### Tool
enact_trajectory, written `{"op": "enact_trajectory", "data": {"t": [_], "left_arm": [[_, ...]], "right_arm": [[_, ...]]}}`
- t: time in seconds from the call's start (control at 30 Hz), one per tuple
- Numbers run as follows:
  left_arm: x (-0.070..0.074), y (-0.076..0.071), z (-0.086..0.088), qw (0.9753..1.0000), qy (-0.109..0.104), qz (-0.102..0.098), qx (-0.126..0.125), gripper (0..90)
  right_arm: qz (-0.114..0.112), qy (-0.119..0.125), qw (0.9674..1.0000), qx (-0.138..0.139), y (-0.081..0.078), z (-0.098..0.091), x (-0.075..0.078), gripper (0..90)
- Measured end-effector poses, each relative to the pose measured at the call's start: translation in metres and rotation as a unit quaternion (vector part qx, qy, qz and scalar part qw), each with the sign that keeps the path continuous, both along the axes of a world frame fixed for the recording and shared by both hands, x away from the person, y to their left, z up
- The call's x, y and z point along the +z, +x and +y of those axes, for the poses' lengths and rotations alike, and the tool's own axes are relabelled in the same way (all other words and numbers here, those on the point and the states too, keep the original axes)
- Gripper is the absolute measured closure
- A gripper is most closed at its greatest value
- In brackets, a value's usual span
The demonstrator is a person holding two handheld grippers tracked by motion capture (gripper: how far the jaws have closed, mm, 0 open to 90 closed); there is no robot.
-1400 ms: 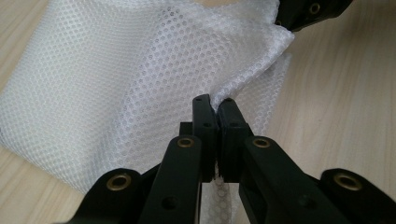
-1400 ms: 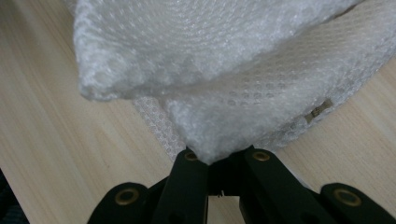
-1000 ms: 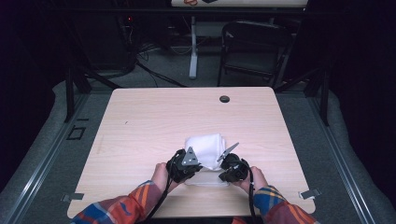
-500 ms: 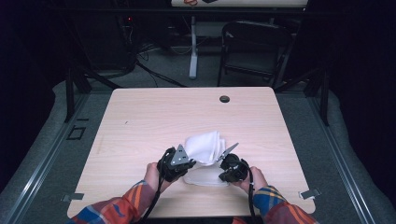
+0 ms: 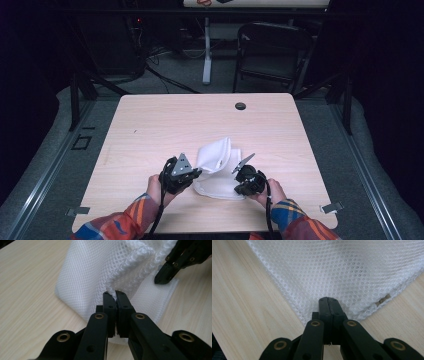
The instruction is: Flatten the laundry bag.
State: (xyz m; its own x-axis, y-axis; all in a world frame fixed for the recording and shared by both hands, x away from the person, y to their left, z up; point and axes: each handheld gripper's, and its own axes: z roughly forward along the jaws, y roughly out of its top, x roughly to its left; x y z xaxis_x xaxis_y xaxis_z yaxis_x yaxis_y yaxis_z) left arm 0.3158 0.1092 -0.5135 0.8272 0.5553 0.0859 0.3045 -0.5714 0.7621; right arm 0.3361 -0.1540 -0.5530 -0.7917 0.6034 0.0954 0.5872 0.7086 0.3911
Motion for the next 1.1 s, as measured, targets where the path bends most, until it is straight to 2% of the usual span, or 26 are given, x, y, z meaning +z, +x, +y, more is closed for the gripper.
{"op": "enact_trajectory", "data": {"t": [0.23, 0.47, 0.73, 0.97, 1.0, 1.1], "left_arm": [[-0.002, -0.001, 0.011, 0.9999, 0.000, 0.011, 0.014, 87.5], [-0.002, 0.001, 0.019, 0.9993, -0.008, 0.017, 0.032, 87.4], [-0.005, 0.004, 0.028, 0.9979, -0.019, 0.044, 0.044, 87.3], [-0.006, 0.005, 0.033, 0.9972, -0.020, 0.050, 0.052, 87.1], [-0.007, 0.006, 0.034, 0.9968, -0.027, 0.050, 0.056, 87.2], [-0.007, 0.006, 0.037, 0.9960, -0.030, 0.059, 0.060, 87.0]], "right_arm": [[-0.004, -0.002, 1.0000, -0.001, 0.000, 0.001, 0.000, 90.0], [-0.003, 0.002, 1.0000, -0.001, 0.000, 0.000, 0.000, 90.0], [0.001, 0.003, 1.0000, -0.001, 0.000, -0.001, 0.000, 90.0], [0.000, 0.003, 1.0000, 0.000, 0.000, 0.000, 0.000, 90.0], [0.000, 0.003, 1.0000, 0.000, 0.000, 0.000, 0.000, 90.0], [0.001, 0.001, 1.0000, 0.002, 0.000, 0.000, 0.000, 90.0]]}}
